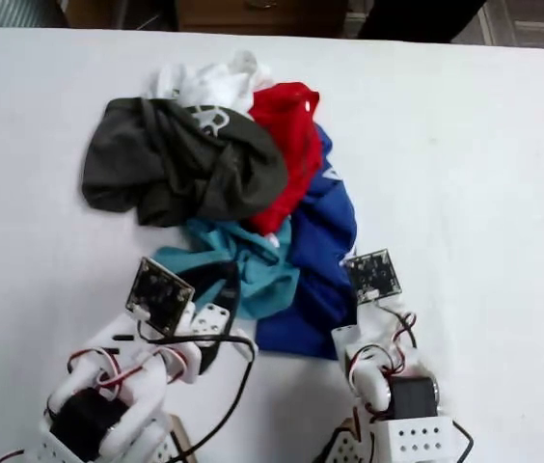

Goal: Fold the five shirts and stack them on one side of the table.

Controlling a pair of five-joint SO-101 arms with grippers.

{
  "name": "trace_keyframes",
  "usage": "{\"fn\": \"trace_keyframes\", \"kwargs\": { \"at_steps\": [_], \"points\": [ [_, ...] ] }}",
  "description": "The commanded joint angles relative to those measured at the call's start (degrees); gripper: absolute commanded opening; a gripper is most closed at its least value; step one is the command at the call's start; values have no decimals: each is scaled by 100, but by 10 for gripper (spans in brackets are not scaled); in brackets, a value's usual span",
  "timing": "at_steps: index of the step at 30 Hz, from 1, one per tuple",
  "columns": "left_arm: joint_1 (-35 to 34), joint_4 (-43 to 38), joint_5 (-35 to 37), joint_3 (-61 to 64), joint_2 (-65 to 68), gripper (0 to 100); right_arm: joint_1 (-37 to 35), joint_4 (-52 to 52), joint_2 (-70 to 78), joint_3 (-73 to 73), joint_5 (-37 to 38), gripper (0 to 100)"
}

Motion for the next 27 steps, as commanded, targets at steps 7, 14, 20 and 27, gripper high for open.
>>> {"fn": "trace_keyframes", "kwargs": {
  "at_steps": [7, 14, 20, 27],
  "points": [
    [114, -114, 79, -435, -9, 26, -13, 48, -57, 53, -9, 187],
    [44, -193, 26, -444, -9, 26, -13, 48, -57, 53, -9, 187],
    [35, -193, 53, -444, -9, 27, -13, 48, -57, 53, -9, 187],
    [-299, -97, 26, -435, -9, 27, -13, 48, -57, 53, -9, 187]
  ]
}}
